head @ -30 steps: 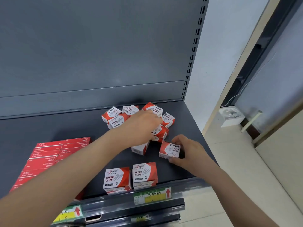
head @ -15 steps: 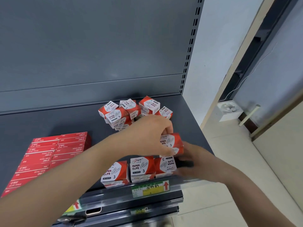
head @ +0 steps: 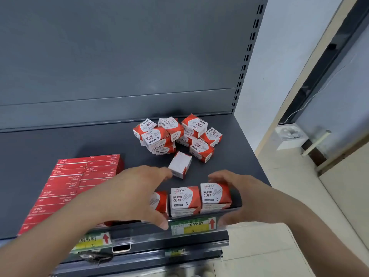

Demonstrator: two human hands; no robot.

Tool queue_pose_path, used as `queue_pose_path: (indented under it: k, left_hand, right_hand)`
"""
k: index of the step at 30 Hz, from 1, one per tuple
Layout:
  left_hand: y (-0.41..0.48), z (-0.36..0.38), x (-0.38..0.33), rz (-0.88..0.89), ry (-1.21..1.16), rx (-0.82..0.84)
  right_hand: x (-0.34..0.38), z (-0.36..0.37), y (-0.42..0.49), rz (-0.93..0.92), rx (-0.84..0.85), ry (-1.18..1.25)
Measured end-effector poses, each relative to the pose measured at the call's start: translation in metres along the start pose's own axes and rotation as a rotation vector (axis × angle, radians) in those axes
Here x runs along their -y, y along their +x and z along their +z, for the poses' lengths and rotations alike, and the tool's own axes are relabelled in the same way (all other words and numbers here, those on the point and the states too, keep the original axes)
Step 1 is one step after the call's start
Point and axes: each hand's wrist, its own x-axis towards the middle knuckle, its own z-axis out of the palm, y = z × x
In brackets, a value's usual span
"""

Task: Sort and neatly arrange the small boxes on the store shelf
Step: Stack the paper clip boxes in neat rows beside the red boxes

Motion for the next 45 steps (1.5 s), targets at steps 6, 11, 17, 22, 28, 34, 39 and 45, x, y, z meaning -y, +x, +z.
queue_pose_path:
  k: [6,11,17,22,28,34,39,45]
  left_hand:
    - [-0.004,0.031,0.021,-0.047,-0.071,-0.07]
    - [0.001,0.042,0.021,-0.055,-0.11,-0.112]
    - [-0.001,0.044,0.021,-0.055,-0.115,-0.117]
    - [-0.007,0.027,0.019,-0.054,-0.169,-0.092]
    - [0.012,-0.017,0.038,-0.178,-0.218,-0.492]
    - [0.05,-0.018,0.062,-0.321,-0.146,-0.622]
    - [0.067,-0.021,0.054,-0.299,-0.192,-0.549]
    - [0.067,-0.023,0.063,-0.254,-0.227,-0.533]
  right_hand:
    - [0.005,0.008,0.01,-0.039,-0.102,-0.169]
    - [0.011,0.01,0.013,-0.022,-0.077,-0.206]
    - [0.014,0.012,0.016,-0.031,-0.074,-0.307]
    - [0.015,0.004,0.015,-0.018,-0.02,-0.263]
    - [0.041,-0.037,0.044,-0.276,-0.239,-0.214]
    - [0.061,-0.026,0.099,-0.403,-0.037,-0.72]
    - [0.059,-0.017,0.117,-0.544,0.002,-0.969]
    - [0.064,-0.023,0.114,-0.514,0.055,-0.644]
